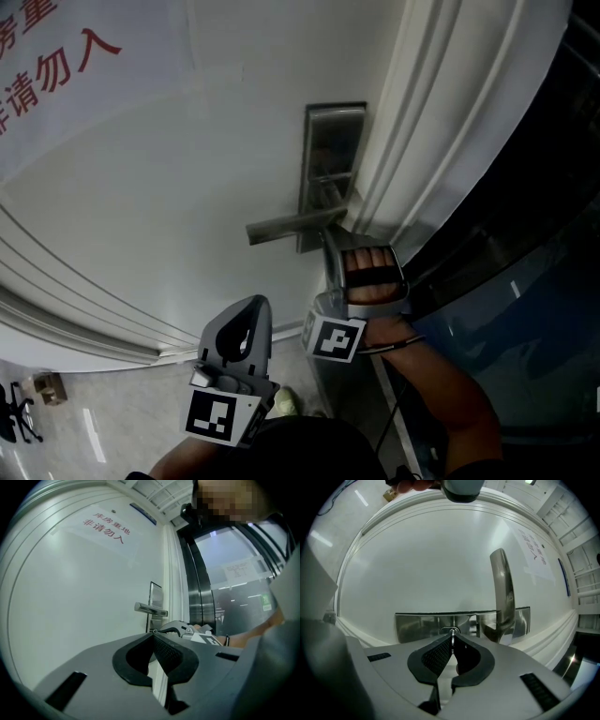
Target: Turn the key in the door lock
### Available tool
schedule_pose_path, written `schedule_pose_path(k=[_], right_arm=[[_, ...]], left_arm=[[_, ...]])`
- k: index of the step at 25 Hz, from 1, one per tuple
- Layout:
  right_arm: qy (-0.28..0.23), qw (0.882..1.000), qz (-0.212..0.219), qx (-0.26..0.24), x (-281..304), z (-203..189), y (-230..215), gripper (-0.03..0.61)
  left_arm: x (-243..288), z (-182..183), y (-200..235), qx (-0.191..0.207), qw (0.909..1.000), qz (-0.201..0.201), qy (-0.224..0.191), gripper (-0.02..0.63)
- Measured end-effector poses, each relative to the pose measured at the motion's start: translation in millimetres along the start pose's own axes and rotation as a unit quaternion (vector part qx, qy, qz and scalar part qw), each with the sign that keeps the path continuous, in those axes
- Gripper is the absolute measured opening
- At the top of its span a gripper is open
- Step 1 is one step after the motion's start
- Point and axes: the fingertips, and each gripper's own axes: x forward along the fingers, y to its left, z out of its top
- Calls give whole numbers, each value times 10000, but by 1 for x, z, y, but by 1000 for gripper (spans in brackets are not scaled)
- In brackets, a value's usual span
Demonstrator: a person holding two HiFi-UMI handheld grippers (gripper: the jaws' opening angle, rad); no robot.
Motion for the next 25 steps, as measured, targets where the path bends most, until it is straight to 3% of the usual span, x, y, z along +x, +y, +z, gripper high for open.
schedule_pose_path(k=[9, 14, 25], right_arm=[[4, 9996, -34, -264, 10, 2, 1, 20], [4, 9992, -259, -318, 9, 2, -2, 20], [-172, 9992, -276, -222, 2, -1, 2, 20]], left_arm=[[-1, -3, 8, -71, 10000, 24, 28, 5], [0, -4, 8, -91, 10000, -5, 15, 5], [-1, -5, 5, -145, 9999, -35, -3, 5]])
